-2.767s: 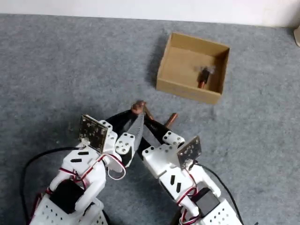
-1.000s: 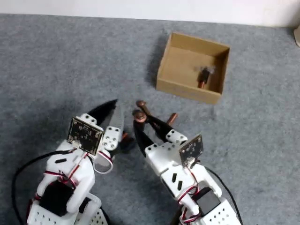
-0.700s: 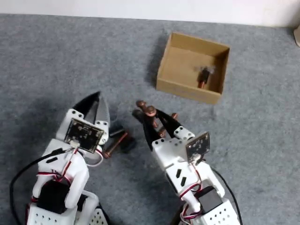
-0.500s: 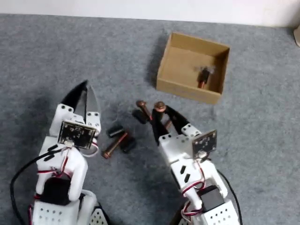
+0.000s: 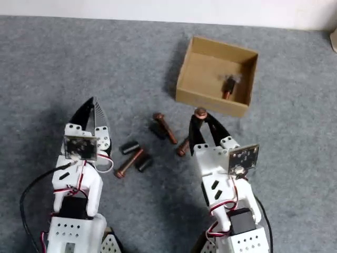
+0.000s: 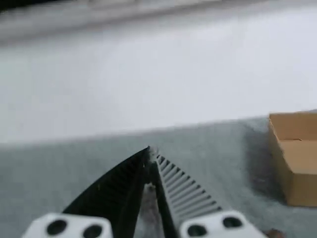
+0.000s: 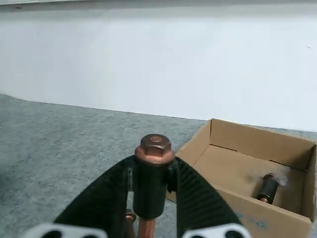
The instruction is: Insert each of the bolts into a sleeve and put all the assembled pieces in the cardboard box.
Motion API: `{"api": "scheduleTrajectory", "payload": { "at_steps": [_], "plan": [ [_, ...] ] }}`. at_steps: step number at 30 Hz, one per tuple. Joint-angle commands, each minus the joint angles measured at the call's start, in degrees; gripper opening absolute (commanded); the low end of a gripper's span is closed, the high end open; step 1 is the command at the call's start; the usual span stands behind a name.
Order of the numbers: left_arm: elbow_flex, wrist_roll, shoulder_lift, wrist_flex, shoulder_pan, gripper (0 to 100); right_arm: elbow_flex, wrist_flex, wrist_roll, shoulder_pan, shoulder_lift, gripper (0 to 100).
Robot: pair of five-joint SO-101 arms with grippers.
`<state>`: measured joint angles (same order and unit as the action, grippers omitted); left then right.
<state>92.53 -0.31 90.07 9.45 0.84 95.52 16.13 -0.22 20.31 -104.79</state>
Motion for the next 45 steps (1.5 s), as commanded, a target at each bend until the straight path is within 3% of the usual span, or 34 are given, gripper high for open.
{"api": "scheduleTrajectory", "payload": {
  "at_steps": [1, 6, 14, 33, 45],
  "plan": [
    [-1.10, 10.55, 0.48, 9.23, -1.98, 1, 7.08, -3.38, 0.53, -0.75, -0.40, 0.4],
    [-1.71, 17.14, 0.48, 19.87, -8.13, 1, 1.63, -3.65, 0.62, -0.75, -0.13, 0.4],
    [1.45, 21.89, 0.40, 20.75, -9.89, 1, -8.22, -3.65, 5.19, -0.84, 6.99, 0.4],
    [3.30, 25.05, 0.48, 20.75, -9.80, 1, -55.43, -4.00, 5.45, -2.15, 71.87, 0.4],
    [3.30, 24.79, 0.48, 20.75, -9.71, 1, -89.80, -3.65, 5.45, -12.88, 111.87, 0.4]
  ]
}}
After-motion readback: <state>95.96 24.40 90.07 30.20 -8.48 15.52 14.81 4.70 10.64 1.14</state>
